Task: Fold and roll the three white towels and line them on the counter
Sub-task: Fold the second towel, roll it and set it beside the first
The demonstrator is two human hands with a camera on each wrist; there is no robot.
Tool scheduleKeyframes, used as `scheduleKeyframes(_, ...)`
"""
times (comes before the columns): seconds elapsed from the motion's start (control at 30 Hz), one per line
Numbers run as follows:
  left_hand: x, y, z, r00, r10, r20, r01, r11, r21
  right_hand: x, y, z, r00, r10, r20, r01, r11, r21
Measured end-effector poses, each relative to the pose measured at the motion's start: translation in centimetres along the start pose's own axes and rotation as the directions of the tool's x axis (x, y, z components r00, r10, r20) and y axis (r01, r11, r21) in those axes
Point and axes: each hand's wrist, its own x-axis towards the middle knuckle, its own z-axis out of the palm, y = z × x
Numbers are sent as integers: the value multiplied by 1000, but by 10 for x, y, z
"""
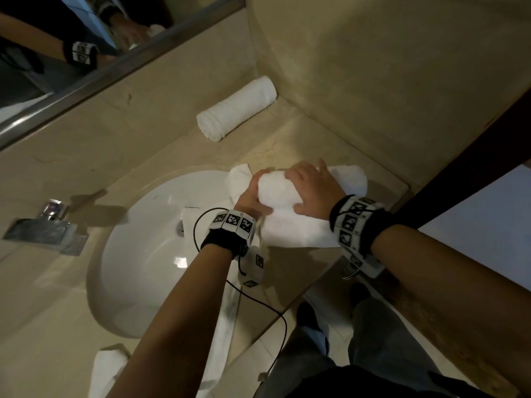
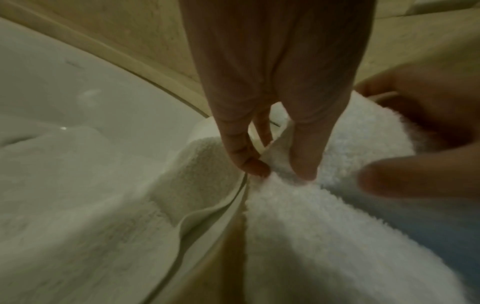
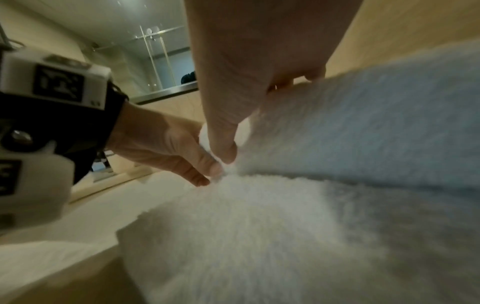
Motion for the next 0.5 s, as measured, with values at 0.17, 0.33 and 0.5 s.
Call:
scheduleKeyframes(0.17, -3, -9, 7, 947, -259, -189, 281, 954, 105, 27, -24, 11, 996, 54, 73, -51, 998, -35)
scheduleKeyframes(0.33, -1, -30, 9, 881, -409, -239, 453, 876, 168, 34, -24, 15, 998, 41, 48, -34, 990, -134)
scheduleKeyframes(0.5, 1, -27, 12, 871, -416, -262, 455, 884, 107, 40, -20, 8, 993, 115, -32, -115, 993, 13)
